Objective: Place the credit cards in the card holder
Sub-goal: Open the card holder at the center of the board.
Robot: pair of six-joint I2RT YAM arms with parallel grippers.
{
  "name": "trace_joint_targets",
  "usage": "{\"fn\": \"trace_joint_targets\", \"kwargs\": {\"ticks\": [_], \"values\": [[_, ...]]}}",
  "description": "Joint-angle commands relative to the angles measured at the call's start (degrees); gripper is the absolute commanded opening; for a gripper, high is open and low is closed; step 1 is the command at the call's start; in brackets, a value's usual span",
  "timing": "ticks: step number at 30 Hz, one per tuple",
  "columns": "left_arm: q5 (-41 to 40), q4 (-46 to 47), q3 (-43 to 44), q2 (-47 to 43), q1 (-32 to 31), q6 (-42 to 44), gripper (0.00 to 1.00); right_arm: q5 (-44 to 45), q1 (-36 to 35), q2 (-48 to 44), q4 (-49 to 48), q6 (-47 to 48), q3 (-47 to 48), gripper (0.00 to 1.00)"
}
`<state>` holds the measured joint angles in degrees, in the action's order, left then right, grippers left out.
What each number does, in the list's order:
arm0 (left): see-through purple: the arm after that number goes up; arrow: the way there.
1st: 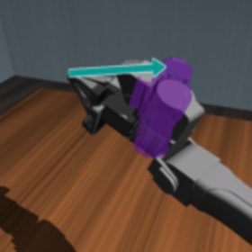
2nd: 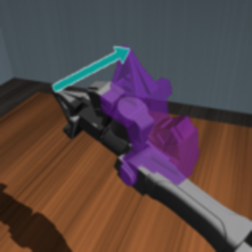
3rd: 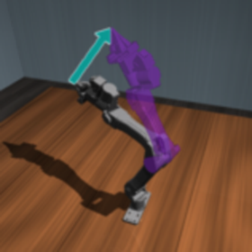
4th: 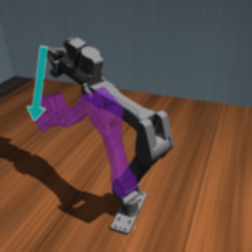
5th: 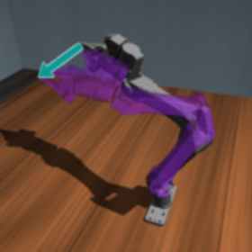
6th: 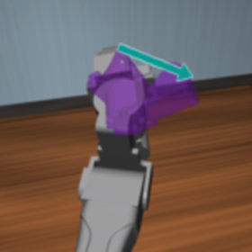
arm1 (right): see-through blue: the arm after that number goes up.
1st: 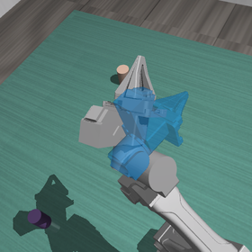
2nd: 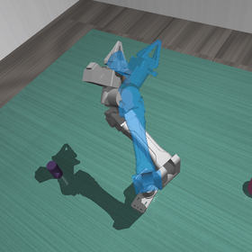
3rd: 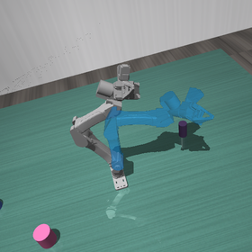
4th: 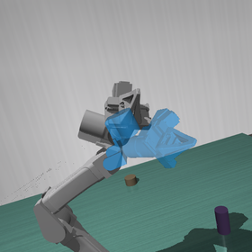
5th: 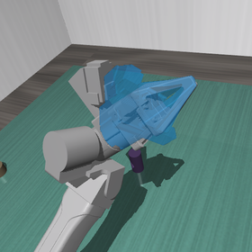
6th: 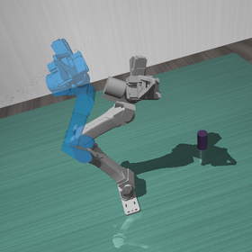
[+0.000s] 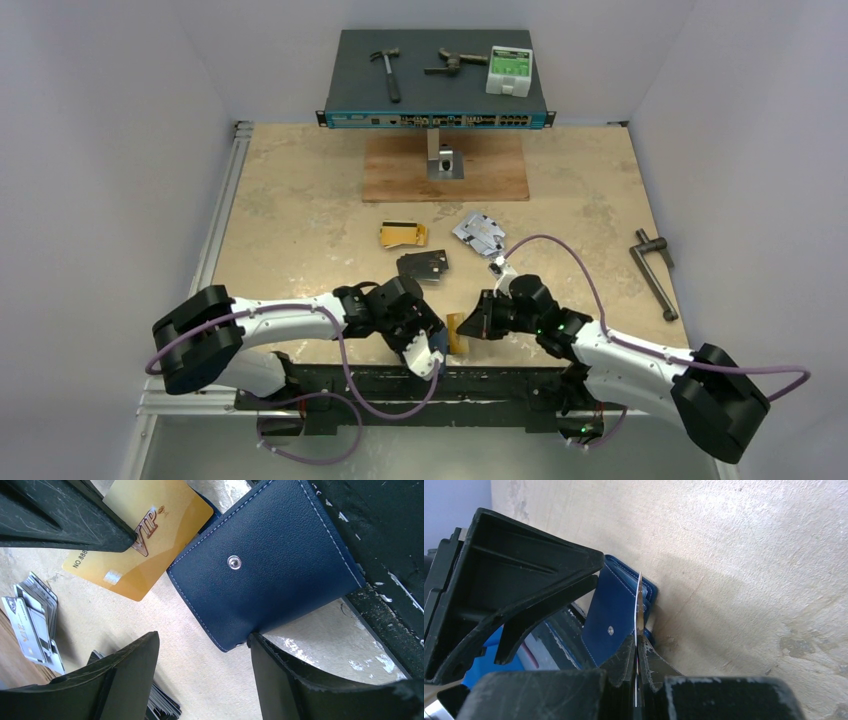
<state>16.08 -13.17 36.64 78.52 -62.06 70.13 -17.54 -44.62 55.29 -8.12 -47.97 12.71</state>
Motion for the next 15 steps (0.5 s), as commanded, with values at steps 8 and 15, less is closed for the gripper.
{"fn": "trace_joint_targets", "kwargs": {"ticks": [8,15], "values": [[1.50,2.20,-1.11,-0.50,-1.22,0.27,0.67,-9.09,2.26,3.46,-10.95,-0.64,-1.14,0.00],[1.63,3.59,-2.19,-1.33,-1.24,0.98,0.68,-13.36,5.14,4.37,-14.01,-0.83,-0.42,0.00]]}}
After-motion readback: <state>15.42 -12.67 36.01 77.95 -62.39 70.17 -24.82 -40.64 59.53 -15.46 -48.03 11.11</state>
